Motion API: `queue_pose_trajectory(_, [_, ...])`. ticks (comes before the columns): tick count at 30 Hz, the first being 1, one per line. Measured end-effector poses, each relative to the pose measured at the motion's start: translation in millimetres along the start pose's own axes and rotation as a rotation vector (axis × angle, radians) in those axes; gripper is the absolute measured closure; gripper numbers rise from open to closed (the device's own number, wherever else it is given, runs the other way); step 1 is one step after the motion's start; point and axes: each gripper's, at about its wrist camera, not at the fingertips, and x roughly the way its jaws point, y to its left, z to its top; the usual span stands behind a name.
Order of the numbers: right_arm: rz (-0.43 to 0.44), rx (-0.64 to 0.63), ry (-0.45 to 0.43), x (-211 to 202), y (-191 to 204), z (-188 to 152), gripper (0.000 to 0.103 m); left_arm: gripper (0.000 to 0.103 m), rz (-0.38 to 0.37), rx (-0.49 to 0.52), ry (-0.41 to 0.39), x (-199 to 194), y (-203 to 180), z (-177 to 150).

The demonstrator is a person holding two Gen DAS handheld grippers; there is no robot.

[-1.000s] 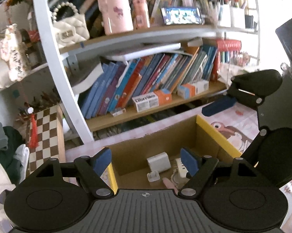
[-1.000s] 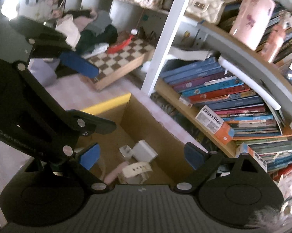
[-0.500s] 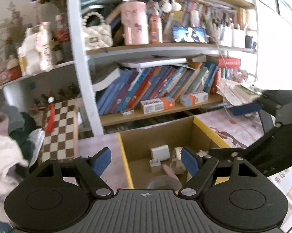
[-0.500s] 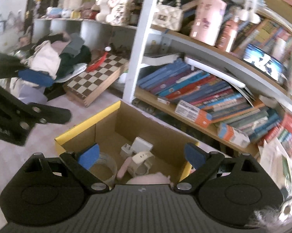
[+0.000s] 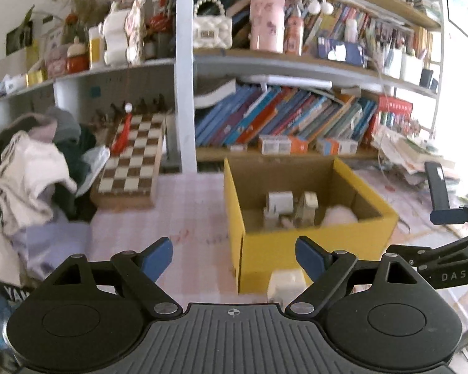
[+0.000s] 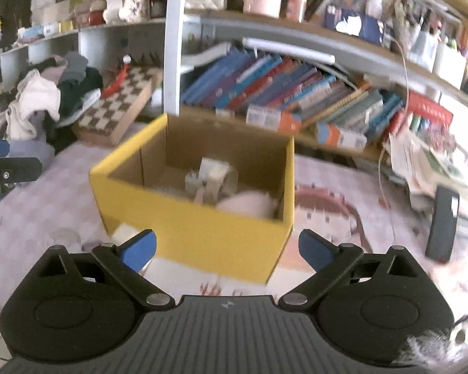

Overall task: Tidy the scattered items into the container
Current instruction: 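Withdraw both tools from the box back over the table, then grasp the white cube with the right tool while the left tool grasps the grey toy car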

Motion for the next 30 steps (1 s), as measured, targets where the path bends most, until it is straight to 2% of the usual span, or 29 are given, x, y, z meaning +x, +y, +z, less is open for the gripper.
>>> queue_pose_trajectory(8, [0.001, -0.01, 0.05, -7, 23, -38, 0.005, 0.015, -0.007, 0.018, 0.067, -7, -7, -37])
queue_pose_trajectory(17, [0.039, -0.009, 0.118, -10, 49, -75, 0.005, 0.015, -0.006, 0.04, 0.164, -7, -19, -80])
queue_pose_trajectory(23, [0.05, -0.085, 0.129, -7, 65, -81, 0.006, 0.016, -0.016, 0.051, 0.189, -4, -25, -88])
queue_pose_trajectory(30, [0.051, -0.027, 0.162, 4, 53, -78, 0.008, 0.016, -0.006, 0.041, 0.2, 5, -25, -89])
